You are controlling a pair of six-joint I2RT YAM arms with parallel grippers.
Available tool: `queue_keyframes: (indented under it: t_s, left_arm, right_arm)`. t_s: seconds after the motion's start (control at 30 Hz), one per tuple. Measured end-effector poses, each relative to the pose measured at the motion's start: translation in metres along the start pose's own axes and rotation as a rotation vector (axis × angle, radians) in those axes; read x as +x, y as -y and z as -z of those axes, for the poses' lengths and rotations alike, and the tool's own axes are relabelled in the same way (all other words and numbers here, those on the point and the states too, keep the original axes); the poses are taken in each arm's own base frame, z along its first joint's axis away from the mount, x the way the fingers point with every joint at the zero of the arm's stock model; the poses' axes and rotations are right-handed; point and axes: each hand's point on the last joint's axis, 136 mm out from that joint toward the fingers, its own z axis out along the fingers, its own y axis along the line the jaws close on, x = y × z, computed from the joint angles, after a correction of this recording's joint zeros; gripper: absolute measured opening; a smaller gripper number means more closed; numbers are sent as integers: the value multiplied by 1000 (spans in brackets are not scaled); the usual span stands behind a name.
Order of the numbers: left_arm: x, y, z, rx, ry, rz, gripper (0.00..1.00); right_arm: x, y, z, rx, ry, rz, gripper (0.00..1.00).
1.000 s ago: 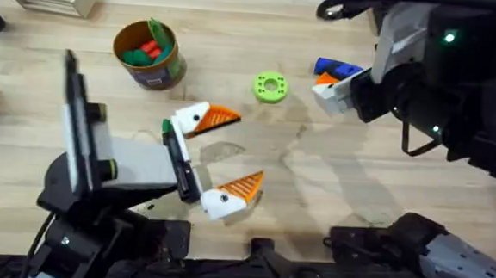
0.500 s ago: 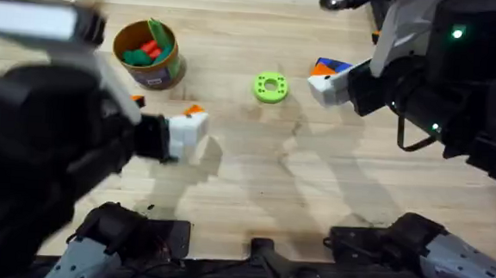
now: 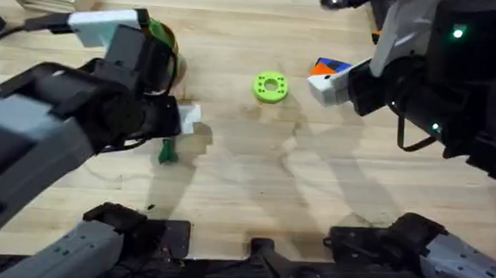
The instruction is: Pick up the gripper from the table and insert it into the empty holder that is missing its gripper. Then pick up a screw, insert it into the mounting hole, and use the screwdriver to tighten it. Finally, clean up the table by picking up the vegetable and placing it into the bucket.
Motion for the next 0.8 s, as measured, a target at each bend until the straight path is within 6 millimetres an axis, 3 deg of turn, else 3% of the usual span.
queue_keyframes:
  t_s: [0.27, 0.6, 0.8]
  left_arm:
    - [14, -1, -26, -62, -117, -25, 987]
    - [20, 13, -26, 10, -167, -14, 987]
    - [25, 7, -33, 4, -218, 27, 987]
  right_arm:
    - [0, 0, 0, 0, 0, 0, 943]
    - [0, 0, 0, 0, 0, 0, 944]
    - [0, 0, 0, 0, 0, 0, 944]
